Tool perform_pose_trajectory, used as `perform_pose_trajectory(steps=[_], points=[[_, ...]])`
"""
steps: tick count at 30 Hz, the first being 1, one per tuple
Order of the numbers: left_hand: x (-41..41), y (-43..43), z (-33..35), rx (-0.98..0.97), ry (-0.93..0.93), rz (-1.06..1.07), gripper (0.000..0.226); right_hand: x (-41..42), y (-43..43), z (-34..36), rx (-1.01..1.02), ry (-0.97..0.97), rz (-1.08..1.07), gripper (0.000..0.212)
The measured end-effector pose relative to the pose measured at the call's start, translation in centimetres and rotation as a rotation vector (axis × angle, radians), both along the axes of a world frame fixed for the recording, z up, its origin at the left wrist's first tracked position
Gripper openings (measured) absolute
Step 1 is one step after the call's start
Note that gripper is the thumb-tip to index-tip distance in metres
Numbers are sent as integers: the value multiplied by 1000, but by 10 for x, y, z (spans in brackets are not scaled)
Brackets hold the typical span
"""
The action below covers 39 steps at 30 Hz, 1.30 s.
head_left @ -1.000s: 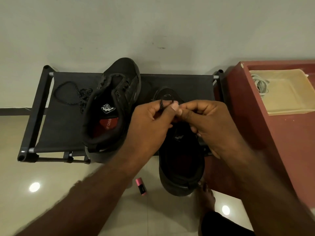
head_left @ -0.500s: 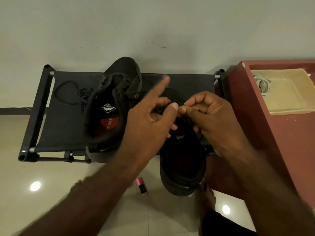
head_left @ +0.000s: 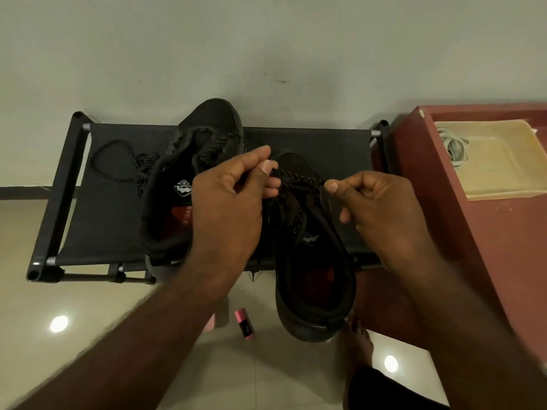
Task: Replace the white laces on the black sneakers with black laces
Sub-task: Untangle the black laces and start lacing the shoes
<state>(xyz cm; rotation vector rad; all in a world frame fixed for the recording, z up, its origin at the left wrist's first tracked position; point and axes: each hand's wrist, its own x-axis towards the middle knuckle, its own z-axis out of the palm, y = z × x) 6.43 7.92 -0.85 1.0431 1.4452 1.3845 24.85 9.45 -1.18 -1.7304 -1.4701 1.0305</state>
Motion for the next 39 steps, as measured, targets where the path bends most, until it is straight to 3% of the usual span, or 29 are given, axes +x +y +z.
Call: perform_pose_trajectory(steps=[3,6,9,13,15,17,19,23,26,31,39], points=[[1,2,0,-4,-27,19,34,1,0,-2,4,-47,54,12],[-4,5,3,-5,-11,-14,62,2,0,-5,-17,-85,87,32],[-7,4,-1,-124,81,-150,79,4,2,-8,-24,-19,-73,13],[1,-9,-9,-175,347,-178,48,3,4,-5,-93,251,-258,12],[6,-17,-10,-192,408,-207,38,1,6,-4,-173,421,-284,25],[9,-25,-10,-233,468,-282,48,1,7,-4,-221,538,-260,45],[9,-31,-11,-250,561,-364,64,-2,7,-5,-211,589,-236,41],[12,-37,-9,-216,751,-424,63,-6,4,-5,-190,582,-302,14],[13,-41,-6,-178,822,-402,59,-6,0,-3,-199,446,-286,22],[1,-68,0,-147,941,-443,62,-15,-7,-2,-211,405,-193,26],[2,-85,-17,-147,852,-456,70,-31,-15,-2,-203,534,-93,12]])
